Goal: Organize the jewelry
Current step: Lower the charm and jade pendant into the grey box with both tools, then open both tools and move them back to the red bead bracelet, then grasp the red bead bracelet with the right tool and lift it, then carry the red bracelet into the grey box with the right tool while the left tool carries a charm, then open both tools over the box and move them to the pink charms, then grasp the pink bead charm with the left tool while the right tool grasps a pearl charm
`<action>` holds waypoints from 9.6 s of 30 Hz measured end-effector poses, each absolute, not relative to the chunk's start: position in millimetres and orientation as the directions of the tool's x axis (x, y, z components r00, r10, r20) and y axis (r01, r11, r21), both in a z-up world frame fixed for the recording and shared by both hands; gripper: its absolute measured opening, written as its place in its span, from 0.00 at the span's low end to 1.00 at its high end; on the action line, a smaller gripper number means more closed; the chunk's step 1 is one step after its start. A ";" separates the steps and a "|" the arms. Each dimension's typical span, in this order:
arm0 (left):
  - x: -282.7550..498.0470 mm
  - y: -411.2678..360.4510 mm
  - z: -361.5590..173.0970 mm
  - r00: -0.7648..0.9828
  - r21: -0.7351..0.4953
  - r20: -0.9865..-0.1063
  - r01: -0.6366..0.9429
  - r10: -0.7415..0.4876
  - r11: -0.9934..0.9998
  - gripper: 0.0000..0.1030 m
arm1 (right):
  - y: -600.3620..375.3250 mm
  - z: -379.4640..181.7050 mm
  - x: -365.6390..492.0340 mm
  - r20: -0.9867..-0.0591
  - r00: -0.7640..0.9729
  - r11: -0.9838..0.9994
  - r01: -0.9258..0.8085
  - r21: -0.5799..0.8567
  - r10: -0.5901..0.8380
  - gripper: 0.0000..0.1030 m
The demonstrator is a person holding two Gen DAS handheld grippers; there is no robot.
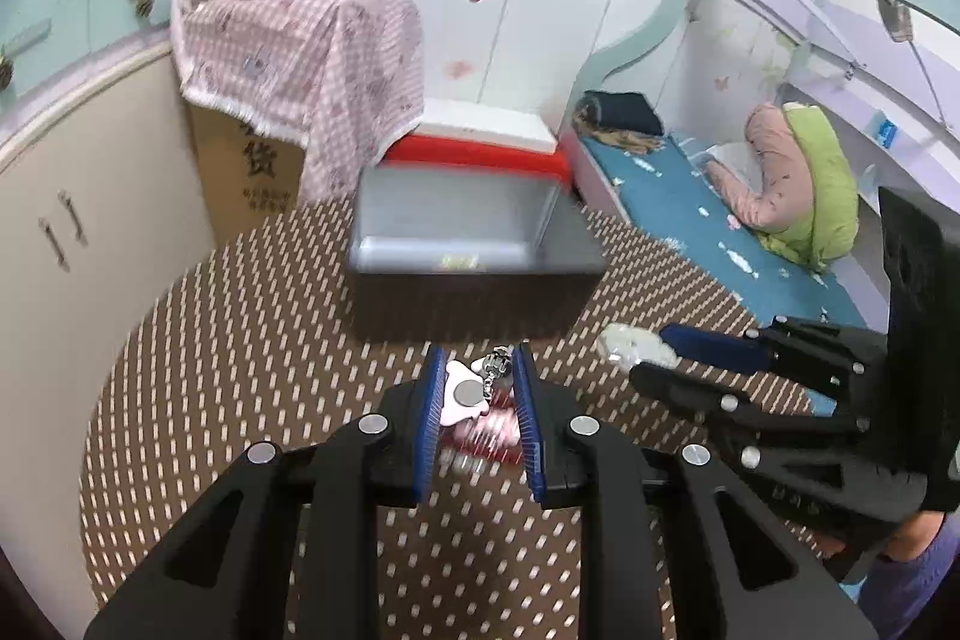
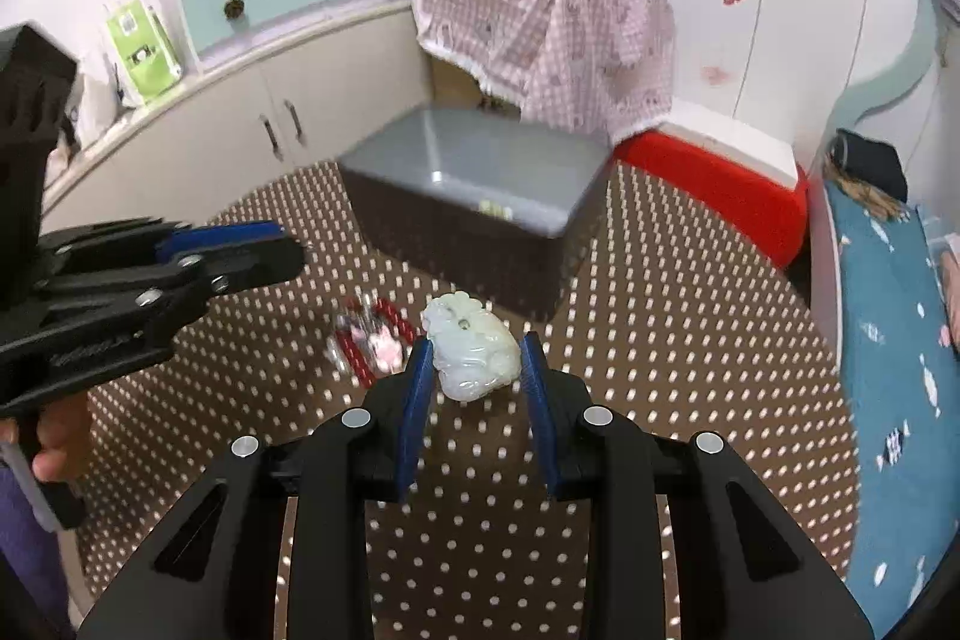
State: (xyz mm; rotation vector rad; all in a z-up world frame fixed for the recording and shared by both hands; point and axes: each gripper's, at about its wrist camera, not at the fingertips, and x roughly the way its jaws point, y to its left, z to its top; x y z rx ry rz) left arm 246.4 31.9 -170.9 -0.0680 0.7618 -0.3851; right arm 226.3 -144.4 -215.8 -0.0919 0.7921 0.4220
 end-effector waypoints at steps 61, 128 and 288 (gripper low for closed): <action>320.9 40.3 -168.5 0.621 -0.197 -0.715 0.263 -0.322 0.945 0.52 | -134.4 -207.7 304.5 -0.693 0.631 0.928 -0.338 0.159 0.349 0.42; 232.9 56.2 -213.5 0.552 -0.333 -0.731 0.224 -0.401 0.916 0.52 | -140.8 -140.2 215.0 -0.625 0.661 0.875 -0.479 0.076 0.416 0.08; 244.6 8.9 -223.1 0.622 -0.220 -0.722 0.208 -0.302 0.953 0.86 | -175.0 -274.9 221.9 -0.769 0.575 0.958 -0.222 0.183 0.280 0.11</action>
